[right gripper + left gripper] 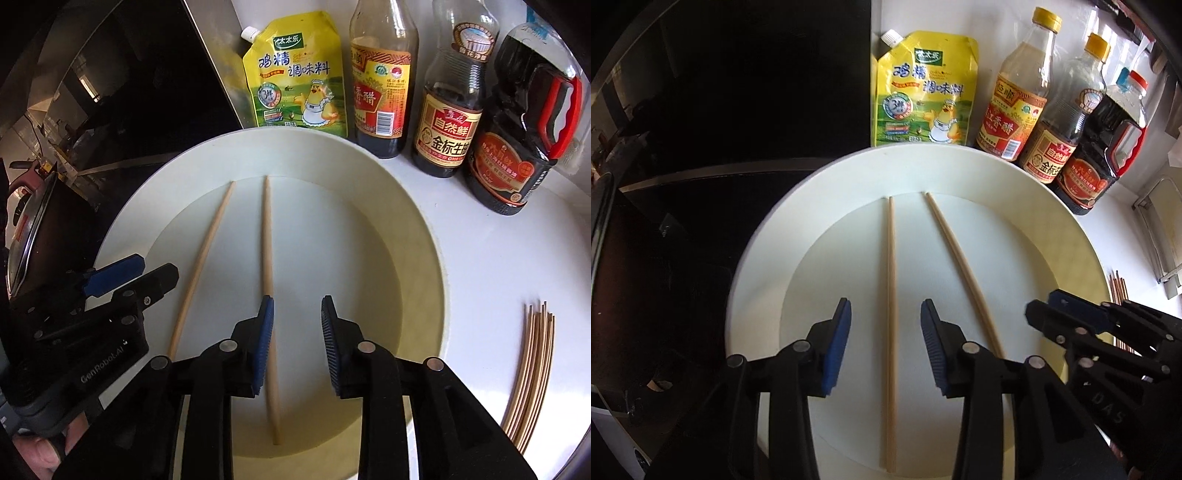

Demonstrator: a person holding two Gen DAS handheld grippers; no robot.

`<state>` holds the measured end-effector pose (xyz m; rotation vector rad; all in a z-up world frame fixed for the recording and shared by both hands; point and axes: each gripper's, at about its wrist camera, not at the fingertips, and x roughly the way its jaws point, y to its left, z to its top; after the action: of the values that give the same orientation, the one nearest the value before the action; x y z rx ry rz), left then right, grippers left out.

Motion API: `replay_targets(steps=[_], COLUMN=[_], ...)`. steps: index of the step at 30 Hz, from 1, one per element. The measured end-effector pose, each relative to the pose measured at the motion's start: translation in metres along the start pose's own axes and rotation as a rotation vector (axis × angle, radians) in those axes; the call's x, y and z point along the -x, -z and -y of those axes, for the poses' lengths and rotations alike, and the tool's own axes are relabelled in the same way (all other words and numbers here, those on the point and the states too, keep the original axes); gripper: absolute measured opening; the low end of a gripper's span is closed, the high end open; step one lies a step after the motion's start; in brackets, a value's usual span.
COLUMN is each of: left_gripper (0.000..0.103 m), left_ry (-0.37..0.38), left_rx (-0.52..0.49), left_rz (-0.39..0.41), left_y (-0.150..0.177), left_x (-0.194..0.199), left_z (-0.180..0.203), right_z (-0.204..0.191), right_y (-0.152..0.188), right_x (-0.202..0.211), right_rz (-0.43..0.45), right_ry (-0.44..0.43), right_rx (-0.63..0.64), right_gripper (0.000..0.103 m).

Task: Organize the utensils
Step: 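Carry the chopstick over the white basin and open the right tool to drop it, then return the right tool to the chopstick bundle and align with one chopstick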

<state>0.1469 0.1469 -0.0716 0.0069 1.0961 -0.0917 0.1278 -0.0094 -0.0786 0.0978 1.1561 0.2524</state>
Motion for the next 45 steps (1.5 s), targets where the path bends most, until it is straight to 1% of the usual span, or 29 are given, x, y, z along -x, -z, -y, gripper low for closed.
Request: replay_targets(steps=[1,3,5,10,14,15,18,20,24,26,29,33,37,45], left_gripper=[0.043,0.058,0.064,0.069,0.074,0.076,0.078,0.078,0.081,0.081,0.081,0.082,0.082,0.082], left_ry=[-0.009,-0.032,-0.034,-0.042,-0.032,-0.026,-0.013,-0.005,0.016,0.026,0.045,0.079,0.098,0.107], left_rx=[0.005,0.017,0.028,0.016,0.004,0.002,-0.016,-0.034,-0.061,-0.074,-0.089,-0.112,-0.143,-0.184], left_rz=[0.006,0.025,0.052,0.088,0.109,0.115,0.125,0.131,0.134,0.131,0.124,0.112,0.101,0.068], left_y=[0.0,0.001,0.003,0.011,0.019,0.021,0.029,0.036,0.052,0.056,0.061,0.068,0.074,0.084], left_x=[0.003,0.011,0.022,0.044,0.059,0.063,0.071,0.076,0.081,0.082,0.083,0.082,0.081,0.073], left_z=[-0.002,-0.006,-0.009,-0.004,0.005,0.009,0.023,0.035,0.059,0.073,0.093,0.122,0.152,0.197], right_z=[0.003,0.009,0.009,0.019,0.024,0.026,0.036,0.044,0.067,0.079,0.098,0.126,0.154,0.191], right_y=[0.001,0.006,0.009,0.024,0.036,0.039,0.05,0.058,0.072,0.078,0.089,0.105,0.12,0.139], right_x=[0.003,0.01,0.016,0.038,0.058,0.063,0.079,0.086,0.097,0.102,0.114,0.128,0.138,0.147], right_rz=[0.004,0.006,0.01,0.045,0.083,0.09,0.117,0.127,0.123,0.12,0.129,0.132,0.129,0.126], right_ry=[0.004,0.014,0.03,0.072,0.107,0.114,0.131,0.142,0.164,0.175,0.194,0.228,0.246,0.257], right_rx=[-0.005,-0.015,-0.019,-0.047,-0.05,-0.051,-0.058,-0.069,-0.098,-0.108,-0.126,-0.156,-0.186,-0.22], right_gripper=[0.026,0.026,0.026,0.033,0.034,0.036,0.04,0.041,0.046,0.046,0.049,0.049,0.05,0.051])
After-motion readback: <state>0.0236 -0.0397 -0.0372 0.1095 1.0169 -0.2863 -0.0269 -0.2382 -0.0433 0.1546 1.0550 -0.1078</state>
